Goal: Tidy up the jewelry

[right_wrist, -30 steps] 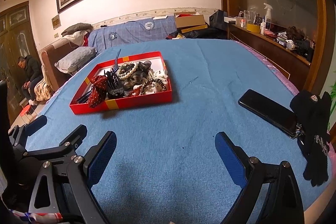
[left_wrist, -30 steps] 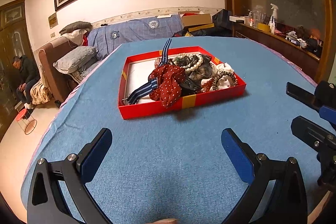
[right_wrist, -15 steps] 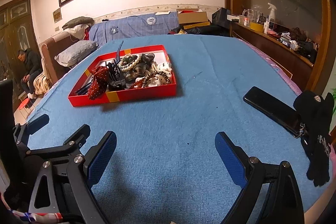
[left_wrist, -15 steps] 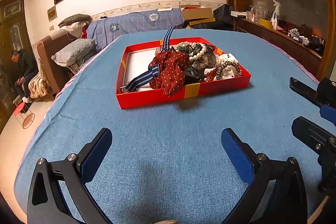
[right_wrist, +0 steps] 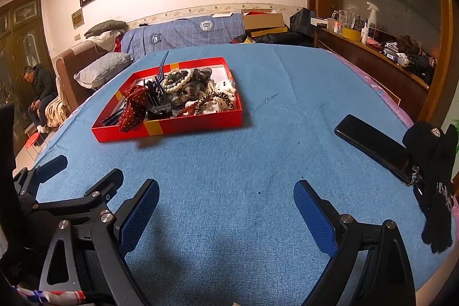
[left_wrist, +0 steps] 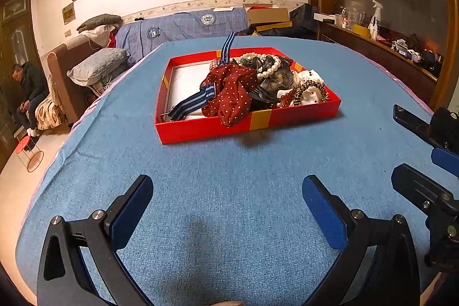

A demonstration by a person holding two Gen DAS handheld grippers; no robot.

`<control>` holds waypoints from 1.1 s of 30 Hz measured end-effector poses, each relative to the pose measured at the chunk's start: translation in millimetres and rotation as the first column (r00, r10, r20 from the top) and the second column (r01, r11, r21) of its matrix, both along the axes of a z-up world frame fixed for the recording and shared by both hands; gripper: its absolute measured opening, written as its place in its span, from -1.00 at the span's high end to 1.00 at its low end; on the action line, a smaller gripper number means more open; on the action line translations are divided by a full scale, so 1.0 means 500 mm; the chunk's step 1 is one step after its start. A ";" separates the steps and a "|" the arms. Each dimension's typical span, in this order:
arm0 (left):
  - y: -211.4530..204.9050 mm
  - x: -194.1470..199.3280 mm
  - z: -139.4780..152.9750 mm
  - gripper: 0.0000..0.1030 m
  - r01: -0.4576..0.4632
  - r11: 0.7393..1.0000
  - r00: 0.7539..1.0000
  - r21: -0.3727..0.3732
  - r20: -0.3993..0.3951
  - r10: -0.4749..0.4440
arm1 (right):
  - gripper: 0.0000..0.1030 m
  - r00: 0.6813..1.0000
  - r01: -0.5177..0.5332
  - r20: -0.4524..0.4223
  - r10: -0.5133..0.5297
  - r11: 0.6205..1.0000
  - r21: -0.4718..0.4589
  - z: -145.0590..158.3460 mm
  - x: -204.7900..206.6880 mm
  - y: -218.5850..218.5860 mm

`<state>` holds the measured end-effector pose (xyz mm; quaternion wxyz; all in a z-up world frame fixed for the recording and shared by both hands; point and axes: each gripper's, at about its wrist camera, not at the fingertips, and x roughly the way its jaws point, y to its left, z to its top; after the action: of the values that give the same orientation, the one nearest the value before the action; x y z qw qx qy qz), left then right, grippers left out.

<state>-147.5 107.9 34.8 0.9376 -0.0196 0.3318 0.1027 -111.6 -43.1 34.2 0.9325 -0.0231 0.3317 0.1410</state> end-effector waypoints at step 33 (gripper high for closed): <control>-0.001 -0.003 -0.004 -1.00 0.003 1.000 1.000 -0.007 0.002 -0.003 | -0.89 1.000 0.004 -0.007 -0.004 1.000 0.000 -0.011 -0.003 0.004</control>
<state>-149.1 107.2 32.8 0.9379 -0.0226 0.3313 0.1002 -113.0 -41.2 28.6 0.9317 -0.0217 0.3349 0.1392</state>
